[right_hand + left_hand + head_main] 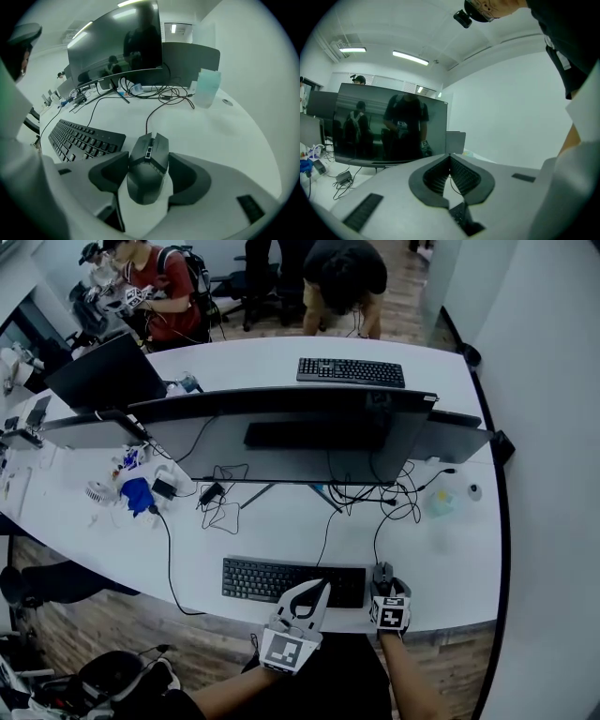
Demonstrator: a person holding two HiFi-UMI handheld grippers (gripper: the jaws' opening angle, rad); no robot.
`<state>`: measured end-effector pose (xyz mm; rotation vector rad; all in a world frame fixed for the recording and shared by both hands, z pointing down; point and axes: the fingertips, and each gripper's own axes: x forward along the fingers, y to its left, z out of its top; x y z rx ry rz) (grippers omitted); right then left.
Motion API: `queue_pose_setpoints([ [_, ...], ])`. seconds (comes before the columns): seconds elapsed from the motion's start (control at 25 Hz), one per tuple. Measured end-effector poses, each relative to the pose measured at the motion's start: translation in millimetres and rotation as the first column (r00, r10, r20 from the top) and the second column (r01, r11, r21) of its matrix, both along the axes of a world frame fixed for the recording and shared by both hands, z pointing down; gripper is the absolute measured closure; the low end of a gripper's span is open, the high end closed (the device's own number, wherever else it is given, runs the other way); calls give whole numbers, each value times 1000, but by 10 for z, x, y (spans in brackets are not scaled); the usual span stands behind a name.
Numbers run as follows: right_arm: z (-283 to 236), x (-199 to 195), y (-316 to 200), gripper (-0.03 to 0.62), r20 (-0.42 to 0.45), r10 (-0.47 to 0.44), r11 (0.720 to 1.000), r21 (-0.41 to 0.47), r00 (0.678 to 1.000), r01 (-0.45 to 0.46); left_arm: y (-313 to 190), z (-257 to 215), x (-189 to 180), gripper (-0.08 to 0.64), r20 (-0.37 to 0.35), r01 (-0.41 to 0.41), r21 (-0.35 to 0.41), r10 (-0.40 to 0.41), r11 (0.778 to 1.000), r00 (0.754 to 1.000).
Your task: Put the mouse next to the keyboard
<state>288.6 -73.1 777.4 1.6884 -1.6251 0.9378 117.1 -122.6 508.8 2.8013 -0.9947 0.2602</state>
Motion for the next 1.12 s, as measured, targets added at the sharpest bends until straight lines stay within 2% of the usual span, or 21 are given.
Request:
queue_pose_setpoints([
  [0.12, -122, -5, -10, 318, -11, 2, 1000, 25, 1000, -2, 60, -22, -98, 555, 12, 0, 14, 0, 1000, 1000],
  [0.24, -427, -146, -33, 318, -18, -1, 997, 83, 1000, 2, 117, -149, -256, 555, -8, 18, 33, -18, 999, 1000],
  [0.4, -958, -568, -18, 318, -7, -27, 979, 200, 1000, 28, 267, -223, -533, 555, -73, 46, 39, -43, 998, 996],
  [0.56, -1508, -1078, 177, 325, 5, -61, 952, 302, 998, 56, 543, -192, -739, 555, -92, 20, 8, -19, 1000, 996],
  [0.68, -1910, -1444, 373, 361, 7, -81, 922, 381, 997, 73, 743, -237, -861, 555, -117, 10, 2, -9, 1000, 993],
  [0.8, -2276, -1669, 586, 393, 13, -89, 887, 456, 996, 73, 951, -249, -921, 555, -112, -2, -5, 2, 1000, 994],
  [0.96, -2710, -1892, 936, 548, 50, -106, 827, 558, 993, 60, 1302, -348, -1010, 555, -113, 3, 4, -3, 1000, 994],
  [1.12, -3044, -1997, 1359, 571, 37, -134, 772, 631, 990, 81, 1748, -441, -1046, 555, -116, 40, 26, -37, 999, 993],
])
